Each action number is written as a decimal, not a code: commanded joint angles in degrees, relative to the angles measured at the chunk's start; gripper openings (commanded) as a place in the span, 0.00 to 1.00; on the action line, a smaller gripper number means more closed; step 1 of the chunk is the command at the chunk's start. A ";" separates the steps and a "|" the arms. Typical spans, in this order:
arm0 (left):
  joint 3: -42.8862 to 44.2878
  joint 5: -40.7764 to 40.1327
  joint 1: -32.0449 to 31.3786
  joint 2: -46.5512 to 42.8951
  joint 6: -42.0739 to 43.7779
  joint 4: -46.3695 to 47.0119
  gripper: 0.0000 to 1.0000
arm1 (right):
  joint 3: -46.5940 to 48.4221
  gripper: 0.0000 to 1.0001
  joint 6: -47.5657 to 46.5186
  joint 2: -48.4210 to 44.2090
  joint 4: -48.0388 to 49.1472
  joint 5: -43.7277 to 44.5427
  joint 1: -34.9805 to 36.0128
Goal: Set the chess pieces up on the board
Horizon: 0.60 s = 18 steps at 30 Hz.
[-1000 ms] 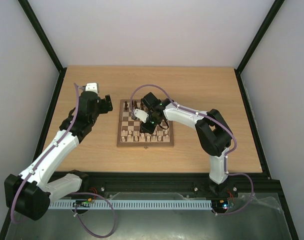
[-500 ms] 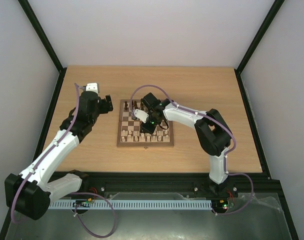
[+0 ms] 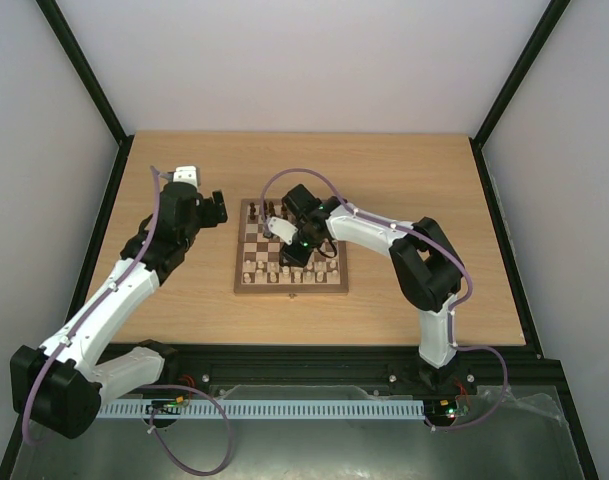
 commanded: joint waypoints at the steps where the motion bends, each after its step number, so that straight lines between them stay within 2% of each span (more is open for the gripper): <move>1: 0.41 -0.06 0.19 0.38 -0.16 0.98 0.93 | 2.22 0.24 0.28 -0.17 -3.92 -0.71 0.39; 10: 0.50 0.38 0.25 1.20 -0.07 0.98 0.92 | 6.23 0.27 2.04 -3.49 -5.59 -0.83 -2.12; 18: 0.40 0.52 0.23 1.78 0.14 1.07 0.93 | 5.23 0.34 5.67 -12.28 -4.45 -4.02 -12.53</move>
